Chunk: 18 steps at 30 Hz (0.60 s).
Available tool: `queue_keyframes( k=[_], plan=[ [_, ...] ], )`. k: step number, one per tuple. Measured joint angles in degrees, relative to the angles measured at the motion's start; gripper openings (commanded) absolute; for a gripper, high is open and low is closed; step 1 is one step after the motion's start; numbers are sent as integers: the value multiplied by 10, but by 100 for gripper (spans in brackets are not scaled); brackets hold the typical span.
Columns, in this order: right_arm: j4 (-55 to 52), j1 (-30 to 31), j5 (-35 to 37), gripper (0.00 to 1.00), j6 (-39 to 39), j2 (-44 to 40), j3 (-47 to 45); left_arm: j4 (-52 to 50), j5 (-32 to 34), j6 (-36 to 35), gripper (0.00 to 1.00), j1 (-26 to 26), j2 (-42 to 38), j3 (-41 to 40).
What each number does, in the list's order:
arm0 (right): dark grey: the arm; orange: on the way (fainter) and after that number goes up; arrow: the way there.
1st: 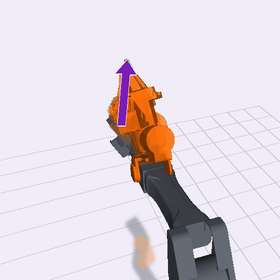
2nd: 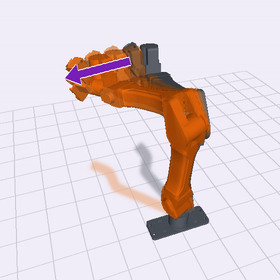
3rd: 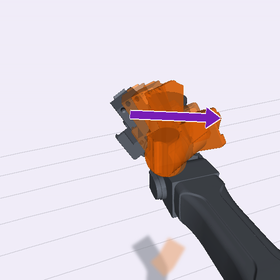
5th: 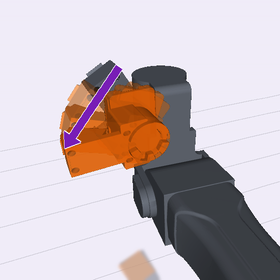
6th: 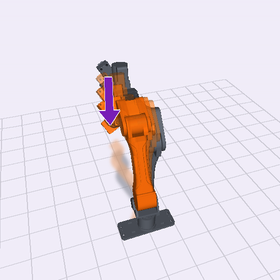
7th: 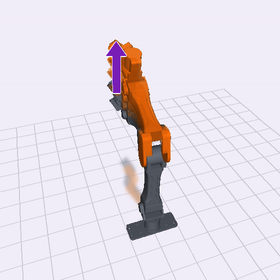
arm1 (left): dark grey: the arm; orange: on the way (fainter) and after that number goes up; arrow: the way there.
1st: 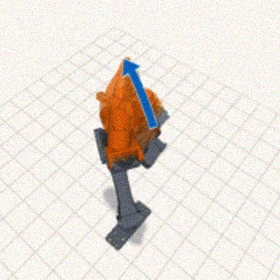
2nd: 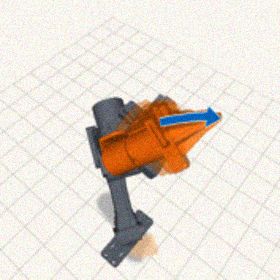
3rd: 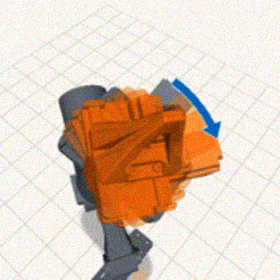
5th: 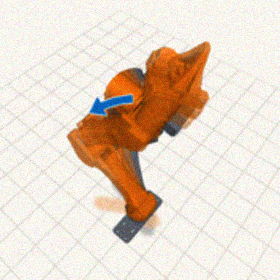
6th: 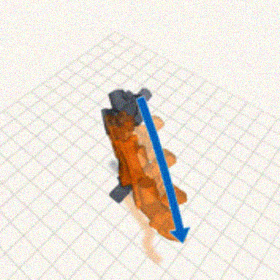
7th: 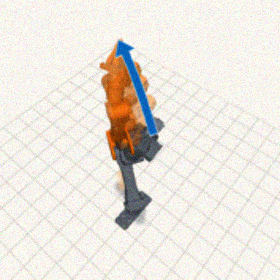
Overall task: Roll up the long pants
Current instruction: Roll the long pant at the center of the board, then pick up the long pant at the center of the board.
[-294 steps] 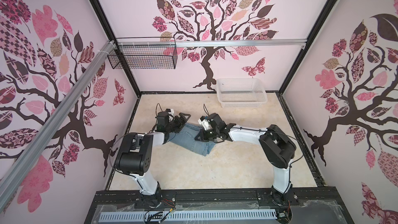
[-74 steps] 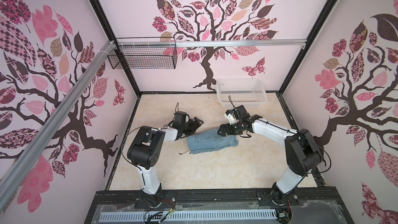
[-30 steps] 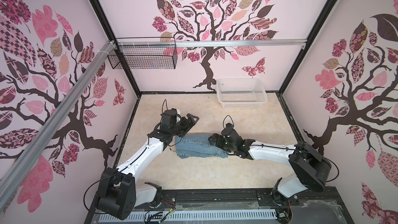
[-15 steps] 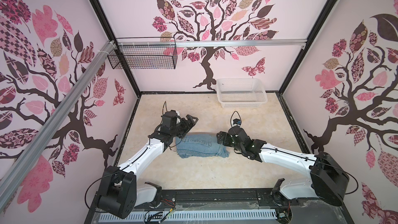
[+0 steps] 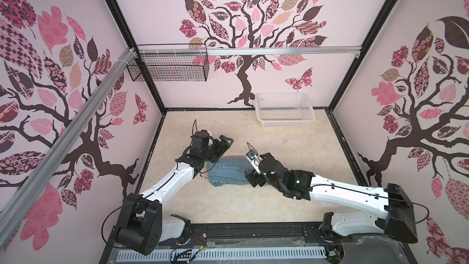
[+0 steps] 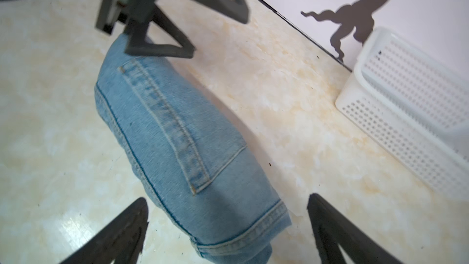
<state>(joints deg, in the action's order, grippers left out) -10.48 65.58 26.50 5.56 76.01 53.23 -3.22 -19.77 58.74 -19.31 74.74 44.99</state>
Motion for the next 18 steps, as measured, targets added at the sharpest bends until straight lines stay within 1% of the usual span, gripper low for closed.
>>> queue_keyframes(
  k=[3, 6, 12, 18],
  plan=[
    [-6, 34, 47, 99, 73, 49, 2, 7, -1, 0, 98, 0, 5, 0],
    [-12, 47, 66, 99, 124, 82, 2, 10, -4, 0, 98, 0, 8, 1],
    [6, 55, 83, 99, 206, 90, 4, 12, -11, 0, 98, 0, 14, 4],
    [16, 66, 70, 99, 247, 118, 13, 18, -16, 1, 98, 0, 19, 4]
  ],
)
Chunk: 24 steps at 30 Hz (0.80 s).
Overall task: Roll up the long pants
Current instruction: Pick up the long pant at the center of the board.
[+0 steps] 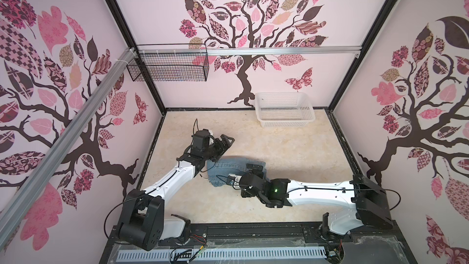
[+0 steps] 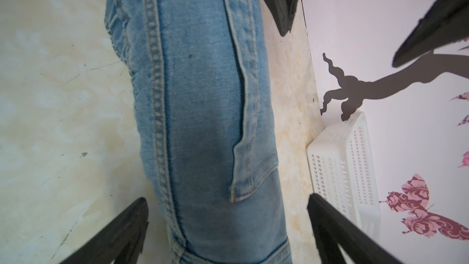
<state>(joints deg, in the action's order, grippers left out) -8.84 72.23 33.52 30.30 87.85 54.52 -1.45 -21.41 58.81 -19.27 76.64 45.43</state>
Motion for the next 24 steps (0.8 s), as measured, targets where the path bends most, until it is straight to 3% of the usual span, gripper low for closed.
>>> queue_keyframes(
  k=[11, 24],
  plan=[
    [7, 1, -48, 99, 25, 48, 8, 15, -14, 6, 98, 0, 9, 1],
    [53, -16, -51, 99, 36, 114, 39, 18, -21, 10, 98, 0, 9, 1]
  ],
)
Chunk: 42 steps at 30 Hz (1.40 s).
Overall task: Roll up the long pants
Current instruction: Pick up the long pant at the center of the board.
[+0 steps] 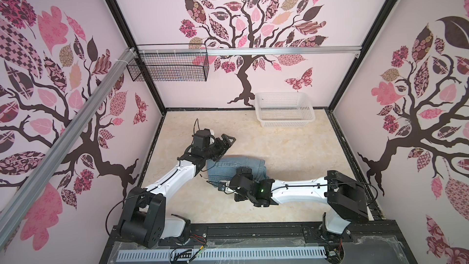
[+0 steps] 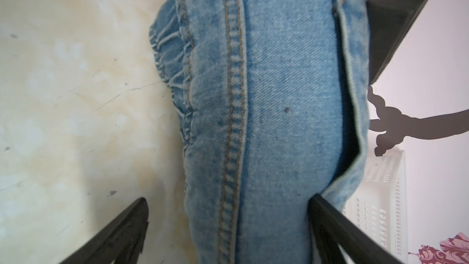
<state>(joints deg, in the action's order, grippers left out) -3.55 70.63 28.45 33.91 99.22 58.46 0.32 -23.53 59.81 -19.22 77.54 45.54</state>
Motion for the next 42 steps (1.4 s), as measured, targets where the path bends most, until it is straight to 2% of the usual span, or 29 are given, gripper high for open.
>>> queue_keyframes(
  k=[9, 11, 13, 14, 16, 17, 18, 23, 28, 31, 36, 42],
  plan=[
    [60, -33, -13, 98, 15, 43, 5, 0, -14, 3, 98, 0, 0, 0],
    [77, -42, -17, 84, 21, 54, 5, 0, -16, 4, 98, 0, 0, 0],
    [88, -53, -25, 58, 23, 66, 12, 0, -18, 5, 98, 0, 0, 0],
    [88, -58, -30, 40, 21, 74, 20, 0, -20, 5, 98, 0, 0, 0],
    [91, -65, -44, 18, 21, 91, 45, 0, -24, 7, 98, 2, 0, 0],
    [95, -67, -52, 2, 20, 99, 56, 0, -26, 8, 98, 4, -1, 0],
    [99, -67, -61, 0, 20, 107, 66, 0, -27, 8, 98, 6, -3, -2],
    [96, -71, -93, 0, 19, 137, 104, -4, -33, 12, 98, 29, -23, -15],
    [90, -76, -116, 0, 6, 120, 93, -20, -42, 10, 98, 74, -49, -18],
    [54, -79, -137, 0, -12, 73, 63, -36, -52, 3, 98, 118, -56, -6],
    [-75, -99, -190, 0, -45, -30, 31, -54, -72, -3, 98, 187, -51, 44],
    [-200, -190, -238, 0, -57, -100, 79, -51, -99, -7, 98, 204, -32, 61]
  ],
)
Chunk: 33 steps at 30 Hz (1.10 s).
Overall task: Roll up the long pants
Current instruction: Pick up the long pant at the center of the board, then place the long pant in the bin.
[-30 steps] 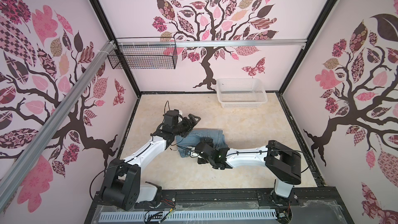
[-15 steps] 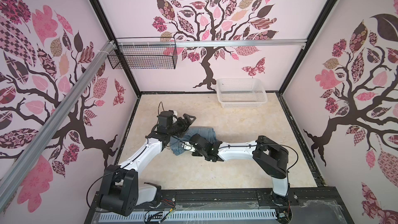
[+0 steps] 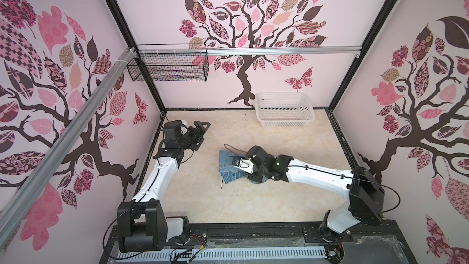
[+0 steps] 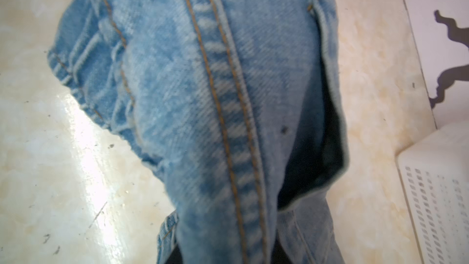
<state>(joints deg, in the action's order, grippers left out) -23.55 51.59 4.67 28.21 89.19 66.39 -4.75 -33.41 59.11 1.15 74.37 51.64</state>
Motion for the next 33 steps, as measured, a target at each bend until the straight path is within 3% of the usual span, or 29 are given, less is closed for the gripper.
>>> queue_keyframes(
  k=[7, 10, 14, 17, 26, 33],
  plan=[
    [-69, -163, -34, 0, 24, 47, 197, 9, -22, 9, 98, 0, 13, -18],
    [-96, -228, -46, 0, 37, 129, 336, 9, -28, 8, 98, -1, 13, -19],
    [-137, -299, -51, 0, 46, 299, 575, 7, -32, 6, 98, -5, 13, -21],
    [-133, -341, -47, 0, 45, 401, 689, 2, -34, 3, 98, -10, 13, -26],
    [-78, -416, -32, 0, 52, 510, 729, -20, -33, -14, 98, -40, 14, -36],
    [-72, -424, -64, 0, 38, 530, 728, -19, -32, -11, 98, -54, 19, -54]
  ],
)
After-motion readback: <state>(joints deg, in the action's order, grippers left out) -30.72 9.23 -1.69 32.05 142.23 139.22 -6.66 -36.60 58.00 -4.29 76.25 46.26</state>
